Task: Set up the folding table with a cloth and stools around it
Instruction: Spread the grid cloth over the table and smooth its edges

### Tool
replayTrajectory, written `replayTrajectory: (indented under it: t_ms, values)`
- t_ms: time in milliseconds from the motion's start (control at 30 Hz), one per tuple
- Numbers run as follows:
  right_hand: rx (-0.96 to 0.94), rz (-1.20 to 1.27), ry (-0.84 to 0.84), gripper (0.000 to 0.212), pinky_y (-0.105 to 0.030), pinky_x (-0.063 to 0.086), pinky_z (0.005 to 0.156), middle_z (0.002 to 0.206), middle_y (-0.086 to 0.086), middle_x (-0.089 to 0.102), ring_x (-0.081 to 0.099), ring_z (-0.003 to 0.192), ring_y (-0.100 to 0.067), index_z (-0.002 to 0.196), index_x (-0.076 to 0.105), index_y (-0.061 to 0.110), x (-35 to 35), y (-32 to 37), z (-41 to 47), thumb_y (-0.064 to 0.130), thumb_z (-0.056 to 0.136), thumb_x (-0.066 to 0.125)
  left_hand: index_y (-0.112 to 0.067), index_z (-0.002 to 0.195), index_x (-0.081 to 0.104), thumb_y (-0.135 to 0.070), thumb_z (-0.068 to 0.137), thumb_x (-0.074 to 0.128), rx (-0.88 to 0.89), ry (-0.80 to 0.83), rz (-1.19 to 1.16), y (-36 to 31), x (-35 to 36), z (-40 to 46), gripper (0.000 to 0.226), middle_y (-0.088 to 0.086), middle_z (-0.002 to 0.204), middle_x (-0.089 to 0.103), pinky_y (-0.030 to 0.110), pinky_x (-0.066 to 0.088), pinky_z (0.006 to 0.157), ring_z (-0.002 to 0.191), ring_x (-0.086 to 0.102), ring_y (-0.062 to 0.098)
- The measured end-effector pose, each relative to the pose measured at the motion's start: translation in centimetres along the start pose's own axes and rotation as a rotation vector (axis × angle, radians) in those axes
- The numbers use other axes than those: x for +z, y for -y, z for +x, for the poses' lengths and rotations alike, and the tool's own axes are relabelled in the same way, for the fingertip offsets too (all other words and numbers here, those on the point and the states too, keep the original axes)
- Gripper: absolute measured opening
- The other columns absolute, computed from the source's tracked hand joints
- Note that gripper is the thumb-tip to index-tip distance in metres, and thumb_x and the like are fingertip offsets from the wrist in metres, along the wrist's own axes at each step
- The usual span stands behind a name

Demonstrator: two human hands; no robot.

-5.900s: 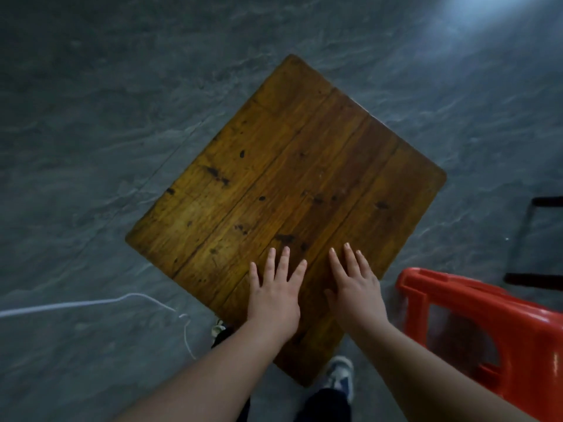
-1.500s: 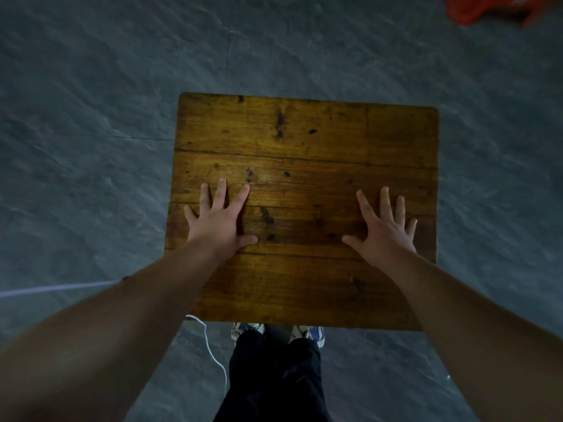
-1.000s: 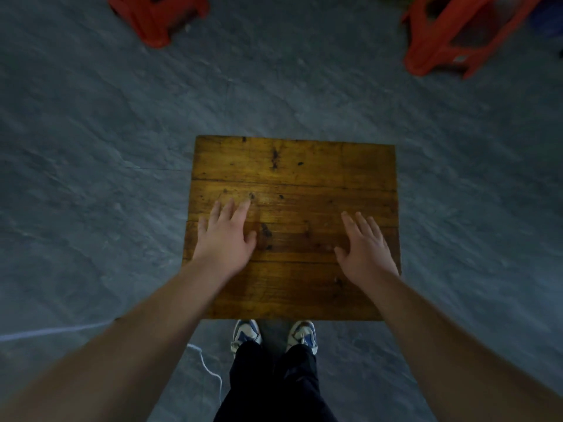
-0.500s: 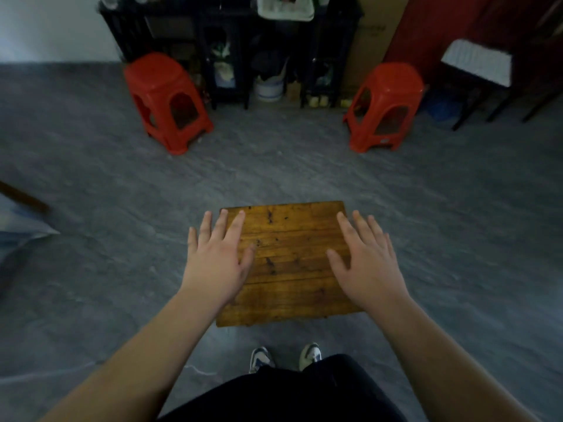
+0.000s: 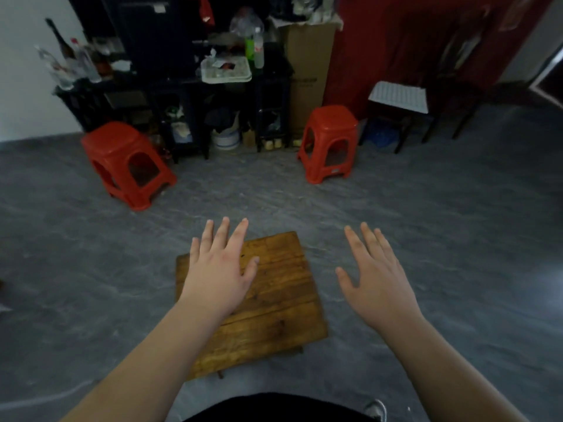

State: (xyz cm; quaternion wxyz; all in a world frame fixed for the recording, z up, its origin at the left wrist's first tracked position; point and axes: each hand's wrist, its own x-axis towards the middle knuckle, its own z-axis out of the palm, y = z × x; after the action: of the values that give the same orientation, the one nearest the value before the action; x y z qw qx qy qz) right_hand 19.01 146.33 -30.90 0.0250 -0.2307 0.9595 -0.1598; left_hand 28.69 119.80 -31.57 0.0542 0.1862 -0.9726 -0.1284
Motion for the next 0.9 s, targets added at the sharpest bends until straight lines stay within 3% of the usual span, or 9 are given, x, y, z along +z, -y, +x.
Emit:
replayTrajectory:
  t_ms: [300, 467, 700, 900]
  values:
    - [0.031, -0.053, -0.085, 0.071, -0.036, 0.000, 0.122, 0.167, 0.008, -0.005, -0.015, 0.151, -0.012, 0.156, -0.004, 0.041, -9.4, -18.3, -0.3, 0.059, 0.095, 0.029, -0.039, 0.154, 0.004, -0.063, 0.090, 0.029, 0.125, -0.003, -0.026, -23.3, 4.5, 5.3, 0.073, 0.003, 0.165, 0.013, 0.052, 0.009, 0.121, 0.151, 0.000, 0.027]
    - [0.093, -0.050, -0.125, 0.072, -0.036, 0.002, 0.122, 0.166, 0.009, -0.007, -0.018, 0.150, -0.010, 0.156, -0.006, 0.041, -13.9, -26.9, -0.3, 0.057, 0.096, 0.032, -0.038, 0.154, 0.007, -0.066, 0.086, 0.022, 0.262, -0.005, -0.042, -34.0, 6.3, 7.7, 0.075, 0.005, 0.164, 0.017, 0.053, 0.014, 0.120, 0.151, 0.004, 0.029]
    - [0.151, 0.038, -0.133, 0.073, -0.035, 0.003, 0.122, 0.166, 0.011, -0.007, -0.018, 0.150, -0.008, 0.155, -0.007, 0.043, -16.3, -33.4, 4.7, 0.056, 0.097, 0.037, -0.039, 0.153, 0.004, -0.066, 0.084, 0.021, 0.283, -0.019, -0.041, -40.0, 7.6, 13.7, 0.076, 0.004, 0.164, 0.016, 0.053, 0.015, 0.120, 0.151, 0.004, 0.028]
    - [0.126, 0.016, -0.127, 0.074, -0.033, 0.001, 0.120, 0.165, 0.012, -0.007, -0.019, 0.148, -0.006, 0.155, -0.007, 0.043, -16.5, -36.4, 12.4, 0.057, 0.096, 0.035, -0.038, 0.154, 0.008, -0.062, 0.088, 0.034, 0.243, -0.010, -0.091, -42.0, 10.0, 21.2, 0.074, 0.003, 0.164, 0.017, 0.053, 0.013, 0.119, 0.151, 0.004, 0.027]
